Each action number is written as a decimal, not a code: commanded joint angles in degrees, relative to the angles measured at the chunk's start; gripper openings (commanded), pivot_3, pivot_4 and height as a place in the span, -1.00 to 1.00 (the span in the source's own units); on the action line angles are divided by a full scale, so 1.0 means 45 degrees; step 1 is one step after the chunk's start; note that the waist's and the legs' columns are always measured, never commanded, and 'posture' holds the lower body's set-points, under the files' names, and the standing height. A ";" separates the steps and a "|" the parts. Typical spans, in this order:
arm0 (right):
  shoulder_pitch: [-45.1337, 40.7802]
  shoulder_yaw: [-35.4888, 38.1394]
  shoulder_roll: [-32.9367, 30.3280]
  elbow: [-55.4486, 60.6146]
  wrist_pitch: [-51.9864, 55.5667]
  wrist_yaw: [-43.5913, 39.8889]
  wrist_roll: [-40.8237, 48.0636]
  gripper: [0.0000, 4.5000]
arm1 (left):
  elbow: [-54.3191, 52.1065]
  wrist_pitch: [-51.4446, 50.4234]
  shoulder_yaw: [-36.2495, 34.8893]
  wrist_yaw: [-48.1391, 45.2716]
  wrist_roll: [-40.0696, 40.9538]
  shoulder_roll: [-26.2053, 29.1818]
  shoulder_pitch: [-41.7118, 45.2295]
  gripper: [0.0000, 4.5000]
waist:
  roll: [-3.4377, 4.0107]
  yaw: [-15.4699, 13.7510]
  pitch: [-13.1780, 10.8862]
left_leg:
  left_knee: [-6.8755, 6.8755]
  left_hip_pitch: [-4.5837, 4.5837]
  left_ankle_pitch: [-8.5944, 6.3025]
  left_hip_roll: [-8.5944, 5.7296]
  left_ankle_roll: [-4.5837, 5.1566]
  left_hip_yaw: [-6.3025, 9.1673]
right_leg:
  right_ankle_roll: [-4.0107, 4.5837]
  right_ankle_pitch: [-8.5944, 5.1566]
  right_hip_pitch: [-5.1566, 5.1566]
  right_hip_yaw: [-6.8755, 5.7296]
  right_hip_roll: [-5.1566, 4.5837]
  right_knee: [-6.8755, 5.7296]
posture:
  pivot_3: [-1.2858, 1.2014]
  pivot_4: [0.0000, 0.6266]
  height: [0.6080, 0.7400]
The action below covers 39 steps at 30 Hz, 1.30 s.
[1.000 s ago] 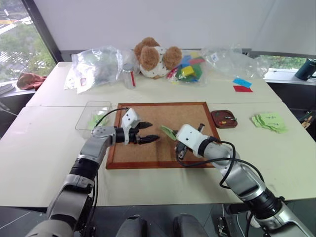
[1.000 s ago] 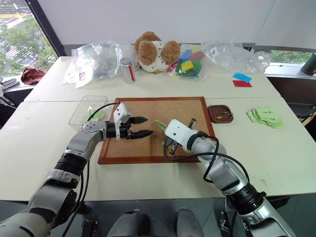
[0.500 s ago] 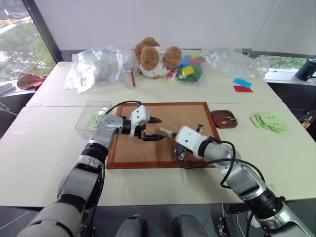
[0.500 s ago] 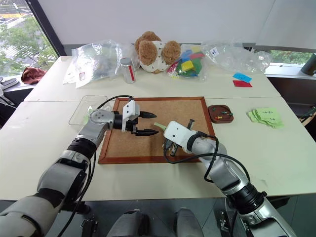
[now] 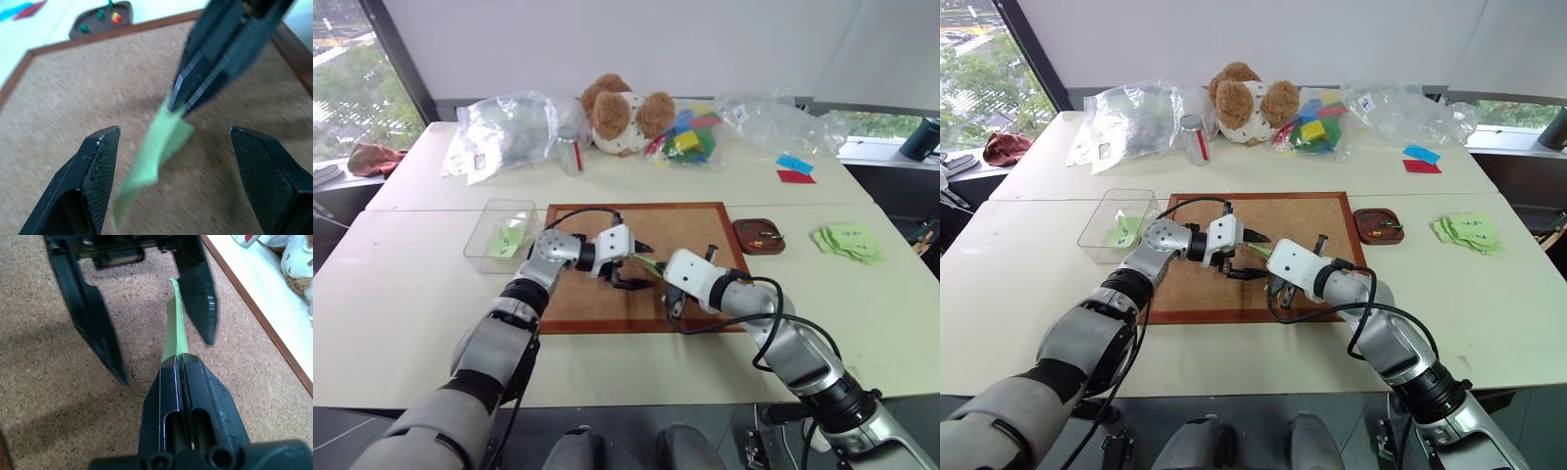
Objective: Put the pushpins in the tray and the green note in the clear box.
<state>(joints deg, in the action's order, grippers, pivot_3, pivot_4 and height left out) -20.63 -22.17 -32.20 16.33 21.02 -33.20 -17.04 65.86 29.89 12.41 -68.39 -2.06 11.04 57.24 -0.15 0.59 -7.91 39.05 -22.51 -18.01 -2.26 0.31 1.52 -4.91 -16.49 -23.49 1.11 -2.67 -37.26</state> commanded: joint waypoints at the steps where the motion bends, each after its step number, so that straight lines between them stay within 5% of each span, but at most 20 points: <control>1: -0.0064 0.0249 0.0132 0.0440 0.0013 -0.0046 -0.0159 -1.00 | 0.0187 0.0290 -0.0245 0.0204 -0.0069 -0.0085 0.0312 0.25 | 0.0000 0.0003 0.0000 | 0.0000 0.0000 0.0001 0.0000 -0.0002 0.0000 | 0.0000 0.0000 0.0000 -0.0001 0.0001 0.0000 | 0.03 -0.52 1.00; 6: -0.0050 0.0317 0.0120 0.0490 0.0015 -0.0120 -0.0220 -1.00 | 0.0367 0.0253 -0.0272 0.0188 -0.0097 -0.0165 0.0291 -0.89 | 0.0000 0.0010 0.0000 | 0.0001 0.0001 0.0002 0.0000 -0.0002 0.0001 | -0.0001 0.0000 -0.0003 -0.0002 0.0005 -0.0009 | 0.03 -0.52 1.00; 7: -0.0057 0.0338 0.0122 0.0497 0.0021 -0.0133 -0.0234 -1.00 | 0.0370 0.0259 -0.0267 0.0160 -0.0104 -0.0180 0.0251 -0.96 | 0.0000 0.0009 0.0000 | 0.0002 0.0000 0.0002 0.0000 -0.0002 0.0001 | 0.0000 0.0000 -0.0002 -0.0003 0.0005 -0.0009 | 0.03 -0.52 1.00; 14: -0.0186 0.0541 0.0110 0.0739 0.0195 -0.0258 -0.0221 -1.00 | 0.0319 -0.0374 -0.0455 0.0167 0.0082 -0.0296 -0.0093 -0.96 | 0.0000 0.0004 0.0000 | 0.0008 0.0001 0.0005 0.0000 -0.0006 0.0000 | -0.0001 0.0000 0.0001 -0.0003 0.0005 -0.0009 | 0.03 -0.52 1.00; 27: -0.0480 0.2285 0.0504 0.2185 0.2719 -0.0815 0.1440 -1.00 | -0.0093 -0.5465 -0.2421 0.0801 0.1503 -0.0005 -0.0710 -0.96 | 0.0000 0.0036 0.0000 | 0.0014 0.0006 0.0000 0.0001 0.0002 0.0003 | -0.0002 0.0000 -0.0001 -0.0004 0.0009 -0.0034 | 0.03 -0.52 1.00; 39: -0.0300 0.2457 0.0699 0.2281 0.3496 -0.0545 0.2007 -1.00 | -0.5496 -1.3652 -0.4992 0.1797 0.5547 -0.0123 -0.2640 -0.96 | 0.0000 0.0039 0.0000 | 0.0014 0.0007 0.0018 0.0002 -0.0030 0.0006 | -0.0002 0.0000 -0.0019 0.0007 0.0000 -0.0069 | 0.03 -0.52 1.00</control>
<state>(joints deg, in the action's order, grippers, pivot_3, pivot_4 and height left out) -21.54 -12.60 -28.86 24.59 37.07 -36.25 -8.62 46.70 -27.16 -8.70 -61.33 19.78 10.03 46.18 -0.15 0.77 -7.91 39.11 -22.48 -17.91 -2.26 0.15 1.55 -4.91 -16.49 -23.58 1.16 -2.67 -37.59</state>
